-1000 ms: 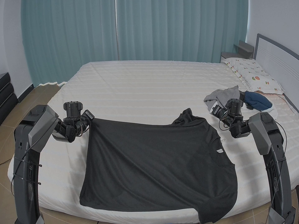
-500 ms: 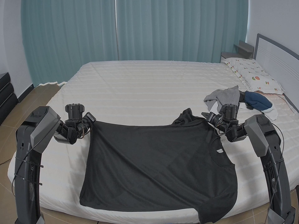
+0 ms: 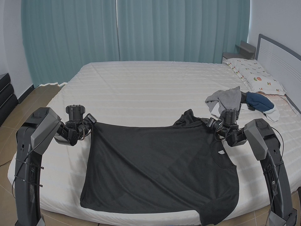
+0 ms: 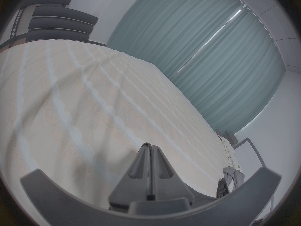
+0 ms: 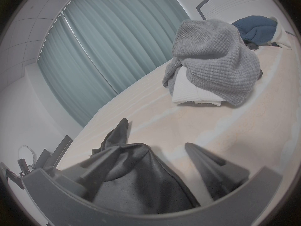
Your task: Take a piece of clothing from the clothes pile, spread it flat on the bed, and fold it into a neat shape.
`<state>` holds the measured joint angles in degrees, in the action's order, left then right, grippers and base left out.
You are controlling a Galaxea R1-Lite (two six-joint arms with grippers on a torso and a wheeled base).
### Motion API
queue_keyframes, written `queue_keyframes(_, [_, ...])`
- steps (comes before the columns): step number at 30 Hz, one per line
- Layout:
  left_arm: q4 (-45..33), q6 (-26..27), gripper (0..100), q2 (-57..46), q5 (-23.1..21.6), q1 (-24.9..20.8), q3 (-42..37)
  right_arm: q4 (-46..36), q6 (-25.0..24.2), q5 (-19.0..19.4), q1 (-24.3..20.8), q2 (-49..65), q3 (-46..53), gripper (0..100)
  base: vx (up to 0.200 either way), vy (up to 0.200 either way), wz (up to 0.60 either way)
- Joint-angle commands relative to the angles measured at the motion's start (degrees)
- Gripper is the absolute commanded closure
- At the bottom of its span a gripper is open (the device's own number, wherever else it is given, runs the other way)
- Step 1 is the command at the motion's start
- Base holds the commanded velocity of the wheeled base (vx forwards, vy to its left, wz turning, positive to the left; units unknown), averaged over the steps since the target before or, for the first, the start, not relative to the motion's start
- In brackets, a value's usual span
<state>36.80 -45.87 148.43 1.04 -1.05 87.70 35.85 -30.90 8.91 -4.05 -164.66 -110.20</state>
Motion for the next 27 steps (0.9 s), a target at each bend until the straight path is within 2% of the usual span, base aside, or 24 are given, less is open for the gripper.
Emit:
queue_keyframes(1, [0.0, -0.1, 100, 0.1, 0.0, 0.0, 0.0, 0.3, 0.0, 0.1, -0.1, -0.6, -0.2, 100, 0.0, 0.0, 0.0])
queue_keyframes(11, [-0.7, 0.5, 100, -0.4, 0.0, 0.0, -0.8, 3.0, 1.6, -1.9, -0.1, 0.7, -1.2, 100, 0.0, 0.0, 0.0])
queue_keyframes(17, [-1.1, 3.8, 100, 0.1, 1.2, -0.1, 0.3, 3.1, 1.6, -4.2, 1.1, 0.9, -4.4, 100, 0.0, 0.0, 0.0])
queue_keyframes(21, [-1.4, 5.9, 100, 0.2, 2.0, -0.1, 2.7, 3.2, 1.7, -4.3, 1.3, 1.4, -4.4, 100, 0.0, 0.0, 0.0])
queue_keyframes(27, [-3.8, 6.1, 100, 0.2, 2.0, -0.4, 4.0, 5.0, 1.8, -4.3, 2.1, 3.3, -4.4, 100, 0.0, 0.0, 0.0])
